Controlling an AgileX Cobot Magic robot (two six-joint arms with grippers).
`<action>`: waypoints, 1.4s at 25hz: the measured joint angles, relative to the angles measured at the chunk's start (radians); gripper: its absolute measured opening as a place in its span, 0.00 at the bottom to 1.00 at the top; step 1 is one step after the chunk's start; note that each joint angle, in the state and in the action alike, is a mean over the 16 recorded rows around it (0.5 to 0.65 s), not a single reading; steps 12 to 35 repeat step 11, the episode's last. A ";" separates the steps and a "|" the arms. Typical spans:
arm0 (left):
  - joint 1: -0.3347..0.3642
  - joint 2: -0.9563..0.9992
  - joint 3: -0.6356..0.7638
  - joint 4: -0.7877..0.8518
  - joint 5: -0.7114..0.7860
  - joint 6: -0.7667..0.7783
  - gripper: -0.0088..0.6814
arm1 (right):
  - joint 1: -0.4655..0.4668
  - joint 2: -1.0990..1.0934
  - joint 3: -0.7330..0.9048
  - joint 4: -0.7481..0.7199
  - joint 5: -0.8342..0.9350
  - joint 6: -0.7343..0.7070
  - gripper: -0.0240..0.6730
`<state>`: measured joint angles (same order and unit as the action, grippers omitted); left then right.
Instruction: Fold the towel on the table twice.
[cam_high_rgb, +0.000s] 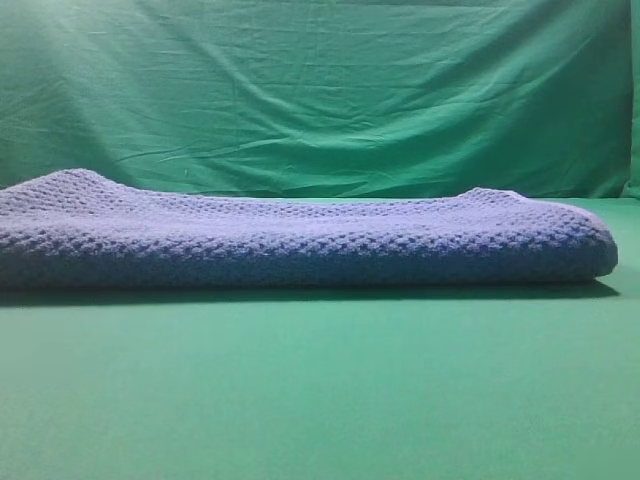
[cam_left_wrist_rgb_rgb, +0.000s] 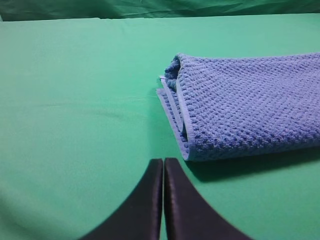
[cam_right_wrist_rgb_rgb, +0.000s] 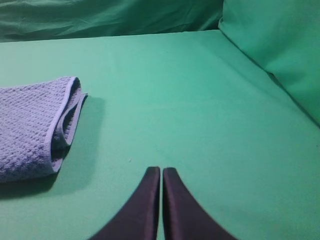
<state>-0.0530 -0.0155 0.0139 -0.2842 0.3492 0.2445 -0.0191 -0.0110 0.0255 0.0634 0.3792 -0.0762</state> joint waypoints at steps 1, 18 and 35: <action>0.000 0.000 0.000 0.000 0.000 0.000 0.01 | 0.000 0.000 0.000 0.000 0.000 0.000 0.03; 0.000 0.000 0.000 0.000 0.001 0.000 0.01 | -0.001 0.000 0.000 0.000 0.000 0.000 0.03; 0.000 0.000 0.000 0.000 0.001 0.000 0.01 | -0.001 0.000 0.000 0.000 0.000 0.000 0.03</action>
